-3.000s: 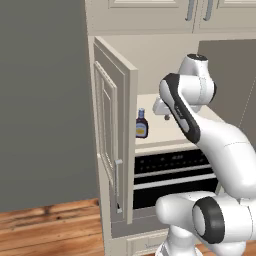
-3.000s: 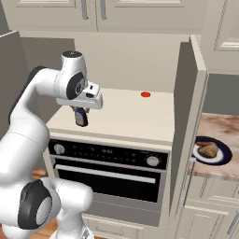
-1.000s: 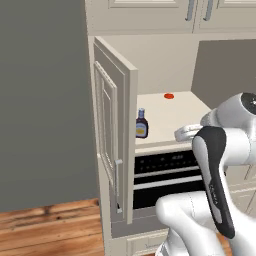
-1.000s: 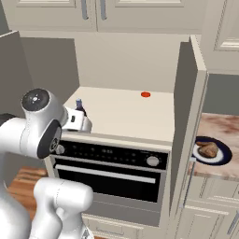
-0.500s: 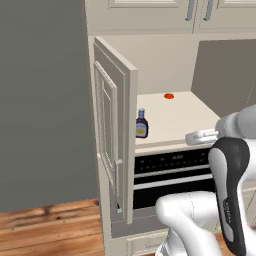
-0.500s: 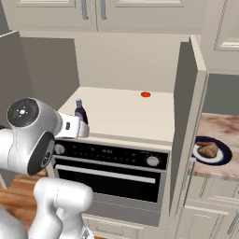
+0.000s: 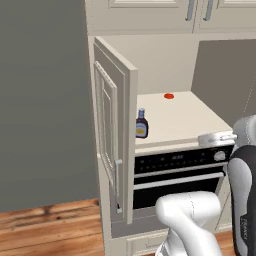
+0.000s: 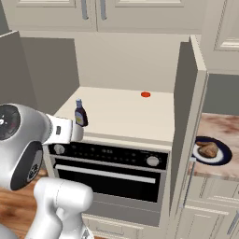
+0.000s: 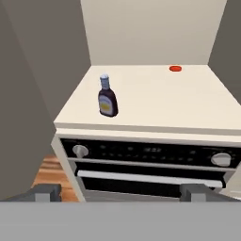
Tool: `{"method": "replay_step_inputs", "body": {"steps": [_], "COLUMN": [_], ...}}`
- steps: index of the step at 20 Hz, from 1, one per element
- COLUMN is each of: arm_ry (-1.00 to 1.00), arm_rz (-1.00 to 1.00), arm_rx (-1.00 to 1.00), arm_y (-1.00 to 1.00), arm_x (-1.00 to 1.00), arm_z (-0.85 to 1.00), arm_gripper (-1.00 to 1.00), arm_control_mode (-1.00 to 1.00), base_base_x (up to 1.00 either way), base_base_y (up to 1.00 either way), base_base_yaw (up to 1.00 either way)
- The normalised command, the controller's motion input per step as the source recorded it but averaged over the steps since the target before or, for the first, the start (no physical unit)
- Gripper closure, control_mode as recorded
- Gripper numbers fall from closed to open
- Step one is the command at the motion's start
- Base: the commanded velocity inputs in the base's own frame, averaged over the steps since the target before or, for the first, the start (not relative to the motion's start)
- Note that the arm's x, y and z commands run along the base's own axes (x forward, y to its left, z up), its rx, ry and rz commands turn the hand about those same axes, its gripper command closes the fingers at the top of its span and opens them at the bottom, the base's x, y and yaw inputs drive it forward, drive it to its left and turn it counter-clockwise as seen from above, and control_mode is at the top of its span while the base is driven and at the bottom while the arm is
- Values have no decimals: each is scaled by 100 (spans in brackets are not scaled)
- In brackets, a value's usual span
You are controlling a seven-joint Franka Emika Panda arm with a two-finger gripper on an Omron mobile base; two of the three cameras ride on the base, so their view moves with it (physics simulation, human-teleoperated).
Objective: Pick the chicken drumstick from the plate and place it on the cutting board. Then pick the condiment bottle from the cabinet and place it next to the cutting board.
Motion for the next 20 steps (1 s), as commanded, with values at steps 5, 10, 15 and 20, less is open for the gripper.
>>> {"method": "replay_step_inputs", "body": {"steps": [5, 10, 15, 20], "arm_ry": [-11, -9, -9, -9], "arm_rz": [0, 0, 0, 0], "arm_rx": [0, 0, 0, 0], "arm_y": [0, 0, 0, 0], "arm_x": [-42, -36, -33, -33], "arm_z": [15, 7, 7, 7], "arm_gripper": [-100, -100, -100, -100], "arm_control_mode": [-100, -100, -100, -100], "base_base_x": [0, 0, 0, 0], "base_base_y": [0, 0, 0, 0], "base_base_yaw": [0, 0, 0, 0]}}
